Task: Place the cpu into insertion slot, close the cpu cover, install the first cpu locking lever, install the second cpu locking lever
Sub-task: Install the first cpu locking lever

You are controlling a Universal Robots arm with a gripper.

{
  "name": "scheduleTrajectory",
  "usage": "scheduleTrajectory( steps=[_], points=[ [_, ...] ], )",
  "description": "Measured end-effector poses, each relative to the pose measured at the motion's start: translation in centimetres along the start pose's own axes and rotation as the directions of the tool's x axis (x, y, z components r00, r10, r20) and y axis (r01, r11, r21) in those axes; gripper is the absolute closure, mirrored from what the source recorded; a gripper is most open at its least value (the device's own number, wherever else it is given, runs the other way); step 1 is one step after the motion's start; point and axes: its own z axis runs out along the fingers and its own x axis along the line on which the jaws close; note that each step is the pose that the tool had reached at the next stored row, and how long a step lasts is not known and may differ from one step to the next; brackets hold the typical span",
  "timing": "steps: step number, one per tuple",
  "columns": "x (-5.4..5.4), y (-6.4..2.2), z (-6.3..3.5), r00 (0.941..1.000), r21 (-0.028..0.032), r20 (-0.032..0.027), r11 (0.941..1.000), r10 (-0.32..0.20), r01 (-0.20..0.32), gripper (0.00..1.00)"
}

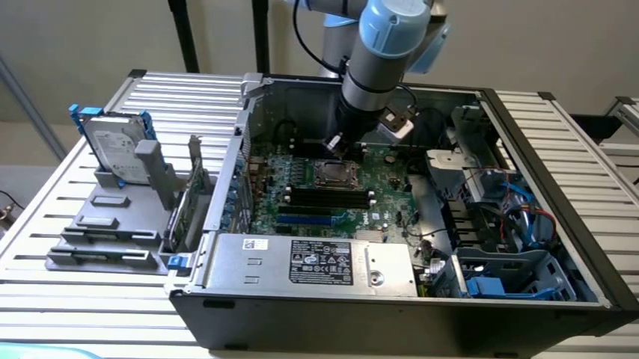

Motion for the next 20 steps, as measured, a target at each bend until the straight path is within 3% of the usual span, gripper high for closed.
scheduleTrajectory(
  steps=[15, 20],
  points=[
    [0.05, 0.52, 0.04, 0.9999, 0.0022, 0.0033, 0.9999, -0.012, 0.012, 0.89],
    [0.16, 0.68, -0.01, 0.9999, 0.0126, 0.0034, 0.9998, -0.015, 0.015, 0.89]
  ],
)
